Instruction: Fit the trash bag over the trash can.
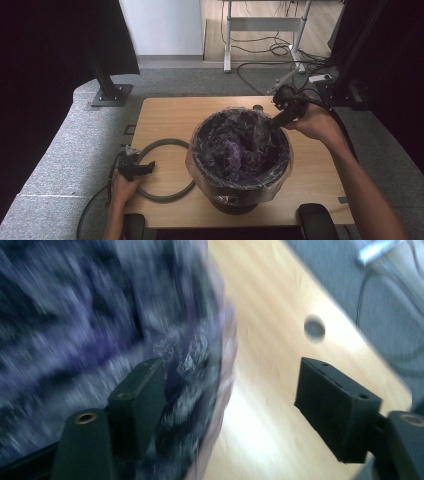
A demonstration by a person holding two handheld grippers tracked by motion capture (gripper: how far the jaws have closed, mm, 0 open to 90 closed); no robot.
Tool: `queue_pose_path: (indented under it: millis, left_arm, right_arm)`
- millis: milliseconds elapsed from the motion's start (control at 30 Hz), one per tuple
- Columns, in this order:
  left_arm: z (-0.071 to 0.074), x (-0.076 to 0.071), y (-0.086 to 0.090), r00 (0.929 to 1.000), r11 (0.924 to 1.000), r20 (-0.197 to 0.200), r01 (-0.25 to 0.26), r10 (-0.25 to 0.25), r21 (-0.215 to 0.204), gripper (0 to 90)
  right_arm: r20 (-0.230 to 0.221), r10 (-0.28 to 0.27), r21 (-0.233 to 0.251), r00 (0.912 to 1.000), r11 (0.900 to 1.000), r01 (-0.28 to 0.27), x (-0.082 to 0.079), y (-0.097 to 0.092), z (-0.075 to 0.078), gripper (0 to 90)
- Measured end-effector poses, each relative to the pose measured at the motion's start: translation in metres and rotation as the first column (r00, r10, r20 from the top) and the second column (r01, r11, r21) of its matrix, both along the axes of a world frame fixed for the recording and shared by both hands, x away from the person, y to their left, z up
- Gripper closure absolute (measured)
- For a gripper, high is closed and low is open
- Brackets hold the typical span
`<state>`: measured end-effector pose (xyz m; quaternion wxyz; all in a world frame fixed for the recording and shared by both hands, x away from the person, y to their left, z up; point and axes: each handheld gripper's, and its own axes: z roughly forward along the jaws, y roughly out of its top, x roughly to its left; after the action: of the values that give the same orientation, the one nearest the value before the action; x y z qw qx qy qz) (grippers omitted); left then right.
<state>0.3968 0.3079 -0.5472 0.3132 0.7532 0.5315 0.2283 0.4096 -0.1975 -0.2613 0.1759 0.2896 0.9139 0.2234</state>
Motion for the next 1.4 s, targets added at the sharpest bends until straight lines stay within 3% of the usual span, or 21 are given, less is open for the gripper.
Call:
queue_pose_path:
  millis: [133,167,233,267,400,600,667,733,833,933,1133,1400]
  left_arm:
    - [0.0,0.0,0.0,1.0,1.0,0.0,-0.001,0.001,0.0,12.1]
    - [0.0,0.0,0.0,1.0,1.0,0.0,-0.001,0.001,0.0,12.1]
    - [0.0,0.0,0.0,1.0,1.0,0.001,-0.001,0.001,-0.001,12.1]
    - [0.0,0.0,0.0,1.0,1.0,0.001,-0.001,0.001,-0.001,12.1]
    - [0.0,0.0,0.0,1.0,1.0,-0.001,0.0,0.0,-0.001,12.0]
    - [0.0,0.0,0.0,1.0,1.0,-0.001,0.001,-0.001,-0.002,12.0]
    - [0.0,0.0,0.0,1.0,1.0,0.0,0.0,0.0,-0.001,12.0]
    - [0.0,0.0,0.0,1.0,1.0,0.0,0.002,-0.002,-0.001,12.0]
    - [0.0,0.0,0.0,1.0,1.0,0.0,0.002,-0.002,0.0,12.0]
    - [0.0,0.0,0.0,1.0,1.0,0.0,0.003,-0.003,0.001,12.0]
    - [0.0,0.0,0.0,1.0,1.0,0.0,0.005,-0.005,0.001,12.1]
    - [0.0,0.0,0.0,1.0,1.0,0.001,0.005,-0.005,0.001,12.1]
  right_arm:
    - [-0.084,-0.043,-0.052,0.9955,0.9979,0.039,0.005,-0.002,-0.024,37.1]
    - [-0.12,-0.04,-0.039,0.992,0.9986,0.036,0.009,-0.002,-0.029,44.1]
    - [-0.171,-0.001,0.026,0.9852,0.9996,0.006,0.015,-0.001,-0.032,66.6]
    - [-0.166,0.012,0.033,0.986,0.9994,-0.006,0.019,0.001,-0.032,70.8]
    - [-0.152,0.037,-0.01,0.9877,0.9992,-0.039,0.045,0.009,-0.031,72.4]
    - [-0.097,0.066,-0.06,0.9931,0.9956,-0.072,0.076,0.036,-0.033,61.2]
    - [-0.059,0.066,-0.026,0.9961,0.9974,-0.068,0.078,0.04,-0.029,43.0]
    - [-0.025,0.041,0.015,0.9989,0.9991,-0.04,0.076,0.037,-0.021,33.6]
    - [0.02,0.007,0.042,0.9998,0.9991,-0.008,0.065,0.023,-0.008,23.4]
    - [0.031,-0.015,0.088,0.9994,0.996,0.012,0.052,0.004,0.001,16.0]
    - [0.035,-0.024,0.186,0.9991,0.9825,0.017,0.032,-0.033,0.006,8.8]
    - [0.061,-0.052,0.223,0.9967,0.9741,0.037,0.002,-0.073,0.008,7.8]
